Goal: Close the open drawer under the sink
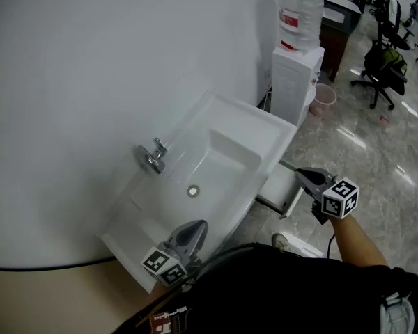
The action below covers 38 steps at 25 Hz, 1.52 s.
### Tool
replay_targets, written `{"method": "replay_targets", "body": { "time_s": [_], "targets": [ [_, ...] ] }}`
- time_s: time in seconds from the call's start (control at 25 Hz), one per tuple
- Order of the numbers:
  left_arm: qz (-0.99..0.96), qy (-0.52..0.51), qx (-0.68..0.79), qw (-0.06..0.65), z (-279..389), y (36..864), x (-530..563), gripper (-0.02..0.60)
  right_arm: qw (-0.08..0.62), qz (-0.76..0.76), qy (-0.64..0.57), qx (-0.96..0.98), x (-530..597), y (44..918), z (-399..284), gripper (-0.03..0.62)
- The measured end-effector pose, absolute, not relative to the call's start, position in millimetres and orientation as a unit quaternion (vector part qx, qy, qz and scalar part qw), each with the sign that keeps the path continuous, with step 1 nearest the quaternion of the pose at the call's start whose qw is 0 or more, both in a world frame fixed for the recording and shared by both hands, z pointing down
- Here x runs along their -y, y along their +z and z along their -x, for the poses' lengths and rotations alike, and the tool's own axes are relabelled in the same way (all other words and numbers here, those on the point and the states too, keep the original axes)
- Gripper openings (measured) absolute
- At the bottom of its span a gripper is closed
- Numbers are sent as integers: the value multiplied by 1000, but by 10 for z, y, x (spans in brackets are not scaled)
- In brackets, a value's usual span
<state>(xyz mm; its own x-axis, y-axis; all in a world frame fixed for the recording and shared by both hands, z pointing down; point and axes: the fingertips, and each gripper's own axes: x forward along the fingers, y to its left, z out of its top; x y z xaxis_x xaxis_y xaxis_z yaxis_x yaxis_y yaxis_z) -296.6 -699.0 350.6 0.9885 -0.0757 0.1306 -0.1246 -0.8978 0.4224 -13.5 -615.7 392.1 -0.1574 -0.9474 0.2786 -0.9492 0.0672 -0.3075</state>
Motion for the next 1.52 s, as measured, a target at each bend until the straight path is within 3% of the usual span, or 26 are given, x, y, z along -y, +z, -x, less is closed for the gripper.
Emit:
{"method": "replay_targets", "body": {
  "time_s": [0.32, 0.6, 0.84, 1.16, 1.52],
  "targets": [
    [-965, 127, -23, 228, 1538, 3830, 6228, -3, -5, -665, 226, 712, 5569, 4426, -935, 2],
    [-950, 169, -65, 253, 707, 4329, 5808, -3, 1, -676, 255, 692, 5243, 5189, -1425, 2],
    [-931, 236, -111, 256, 426, 5031, 5544, -3, 16, -678, 265, 686, 5164, 5918, -1539, 2],
    [-908, 280, -147, 275, 177, 5750, 5286, -3, 88, -654, 254, 707, 5168, 6887, -1434, 16],
    [-901, 292, -157, 279, -67, 6298, 5208, -3, 160, -599, 251, 744, 5220, 7929, -1096, 118]
  ]
}}
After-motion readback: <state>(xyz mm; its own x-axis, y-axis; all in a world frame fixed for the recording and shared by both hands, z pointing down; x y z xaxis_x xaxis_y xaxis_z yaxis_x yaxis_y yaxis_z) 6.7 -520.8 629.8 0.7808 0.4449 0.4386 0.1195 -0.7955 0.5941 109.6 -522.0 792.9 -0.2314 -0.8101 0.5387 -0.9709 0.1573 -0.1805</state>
